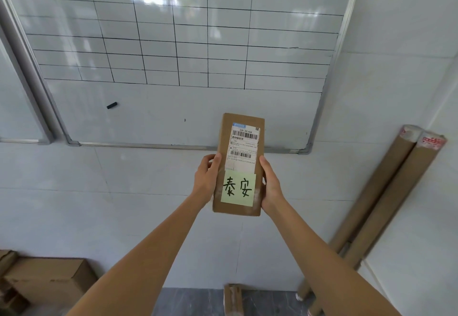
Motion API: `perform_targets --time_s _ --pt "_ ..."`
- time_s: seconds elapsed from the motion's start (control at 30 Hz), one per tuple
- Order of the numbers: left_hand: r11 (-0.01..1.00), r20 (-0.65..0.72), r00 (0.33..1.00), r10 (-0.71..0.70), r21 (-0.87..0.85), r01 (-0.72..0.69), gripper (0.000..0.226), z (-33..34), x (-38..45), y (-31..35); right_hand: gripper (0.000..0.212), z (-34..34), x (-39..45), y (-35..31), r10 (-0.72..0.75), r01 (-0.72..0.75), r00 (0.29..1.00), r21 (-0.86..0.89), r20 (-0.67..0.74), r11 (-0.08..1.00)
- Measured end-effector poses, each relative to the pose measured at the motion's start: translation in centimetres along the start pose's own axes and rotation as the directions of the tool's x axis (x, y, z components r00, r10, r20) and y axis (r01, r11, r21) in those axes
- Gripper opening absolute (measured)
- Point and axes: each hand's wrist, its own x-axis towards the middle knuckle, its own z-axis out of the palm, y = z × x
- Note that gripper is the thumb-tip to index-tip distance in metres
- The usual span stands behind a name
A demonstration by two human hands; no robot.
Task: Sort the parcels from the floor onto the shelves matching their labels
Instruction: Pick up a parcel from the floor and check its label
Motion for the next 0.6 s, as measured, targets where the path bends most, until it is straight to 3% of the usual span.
perform_targets --time_s 0.3,0.43,0.6 --pt "0.999 -0.011 1.000 0.020 0.029 -0.020 0.033 -0.1 0.2 -0.8 0.062 0.0 0.1 0.2 0.002 -0.002 1.000 -0.012 -0.010 1.000" --pt "1.000 -0.026 1.000 0.007 0.011 -0.007 0.036 -0.5 0.3 -0.9 0.071 0.3 0.3 0.2 0.022 -0.023 1.000 -0.018 -0.011 1.000" --pt "1.000 -0.058 0.998 -0.005 0.000 0.005 0.037 -1.6 0.6 -1.2 0.060 1.2 0.5 0.6 0.021 -0.021 1.000 -0.024 0.008 1.000"
